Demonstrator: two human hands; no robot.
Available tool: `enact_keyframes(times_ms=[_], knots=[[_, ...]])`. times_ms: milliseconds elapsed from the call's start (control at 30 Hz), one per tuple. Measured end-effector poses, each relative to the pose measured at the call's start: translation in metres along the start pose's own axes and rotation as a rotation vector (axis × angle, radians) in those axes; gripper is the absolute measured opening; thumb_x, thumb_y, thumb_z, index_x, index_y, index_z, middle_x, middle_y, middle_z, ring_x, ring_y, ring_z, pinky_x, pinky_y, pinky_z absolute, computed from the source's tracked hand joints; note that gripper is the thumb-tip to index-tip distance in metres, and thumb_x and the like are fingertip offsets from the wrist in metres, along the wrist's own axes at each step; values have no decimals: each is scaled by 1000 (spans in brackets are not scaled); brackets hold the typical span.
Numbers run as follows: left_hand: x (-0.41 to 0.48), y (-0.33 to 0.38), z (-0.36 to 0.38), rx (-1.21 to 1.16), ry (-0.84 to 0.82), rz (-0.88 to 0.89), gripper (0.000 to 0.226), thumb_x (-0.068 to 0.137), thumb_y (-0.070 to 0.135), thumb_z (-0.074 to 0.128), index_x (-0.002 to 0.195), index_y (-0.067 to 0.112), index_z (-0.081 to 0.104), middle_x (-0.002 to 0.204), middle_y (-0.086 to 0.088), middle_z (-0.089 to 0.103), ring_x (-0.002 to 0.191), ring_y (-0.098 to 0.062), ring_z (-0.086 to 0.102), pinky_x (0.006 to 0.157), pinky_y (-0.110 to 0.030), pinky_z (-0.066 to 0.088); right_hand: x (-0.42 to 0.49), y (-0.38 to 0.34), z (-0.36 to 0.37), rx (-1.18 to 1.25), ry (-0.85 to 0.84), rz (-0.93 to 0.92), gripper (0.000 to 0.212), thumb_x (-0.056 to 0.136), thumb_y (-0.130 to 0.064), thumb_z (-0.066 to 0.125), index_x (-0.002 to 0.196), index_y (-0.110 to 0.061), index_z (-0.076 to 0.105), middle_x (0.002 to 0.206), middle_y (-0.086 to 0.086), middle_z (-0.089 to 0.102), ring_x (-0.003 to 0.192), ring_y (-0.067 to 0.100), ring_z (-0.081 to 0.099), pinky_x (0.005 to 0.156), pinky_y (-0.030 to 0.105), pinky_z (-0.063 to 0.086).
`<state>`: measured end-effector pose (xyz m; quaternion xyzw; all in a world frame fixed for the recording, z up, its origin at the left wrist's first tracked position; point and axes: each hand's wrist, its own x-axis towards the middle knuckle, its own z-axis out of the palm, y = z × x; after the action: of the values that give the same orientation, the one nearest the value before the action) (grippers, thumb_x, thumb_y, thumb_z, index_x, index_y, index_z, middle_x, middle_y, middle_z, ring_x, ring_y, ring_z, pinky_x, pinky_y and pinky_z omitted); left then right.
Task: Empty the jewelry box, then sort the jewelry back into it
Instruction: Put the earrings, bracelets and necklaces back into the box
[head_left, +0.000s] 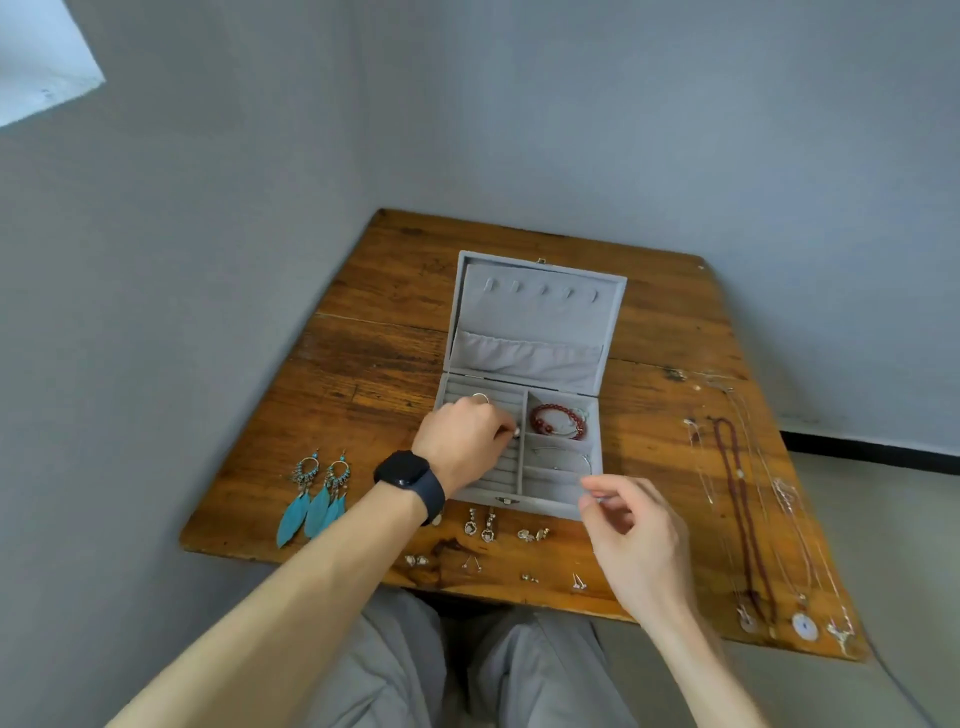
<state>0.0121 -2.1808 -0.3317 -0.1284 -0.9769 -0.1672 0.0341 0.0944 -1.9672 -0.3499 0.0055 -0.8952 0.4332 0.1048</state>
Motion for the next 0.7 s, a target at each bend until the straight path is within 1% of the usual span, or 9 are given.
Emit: enact_keyframes(times_ms=[133,267,333,467,567,633,700], knots=[[6,11,-4,74,-28,-36,26,98,21,52,112,21,74,110,-8,66,95,-32,67,75,-40,58,-32,10,-12,-6,47,-24,19,85,-11,75,97,-25,74,94,-21,63,90,-1,61,73,6,46],[11,21,-10,162,-71,-46,25,94,11,52,112,16,69,107,-9,65,91,-34,66,69,-38,54,-46,11,-18,-1,86,-84,20,84,-9,74,98,-23,74,97,-18,64,91,2,62,74,8,46],[15,26,-12,234,-93,-37,25,93,6,51,110,15,66,106,-10,67,90,-33,67,69,-39,55,-51,12,-19,11,90,-87,19,84,-9,75,99,-22,74,97,-16,65,89,1,62,74,7,46],[21,37,-17,419,-127,8,29,93,-2,50,115,13,63,109,-11,66,96,-34,66,69,-37,49,-63,14,-20,28,109,-92,21,83,-7,77,99,-21,75,97,-14,66,87,0,63,74,7,47],[22,45,-19,502,-149,41,28,93,-3,53,115,10,65,110,-12,66,98,-33,67,71,-36,50,-70,16,-20,32,96,-107,23,83,-7,76,100,-22,74,97,-15,65,87,1,63,74,11,49],[21,45,-18,490,-155,39,25,92,1,55,112,11,68,108,-10,67,94,-32,68,71,-36,52,-72,18,-19,6,63,-103,24,84,-9,76,103,-23,73,100,-16,63,90,2,62,75,15,51],[19,41,-16,429,-139,16,24,92,5,55,108,14,71,104,-7,69,89,-29,68,72,-36,57,-72,22,-14,-63,20,-112,24,85,-13,75,106,-23,72,103,-15,62,95,3,60,80,18,50]])
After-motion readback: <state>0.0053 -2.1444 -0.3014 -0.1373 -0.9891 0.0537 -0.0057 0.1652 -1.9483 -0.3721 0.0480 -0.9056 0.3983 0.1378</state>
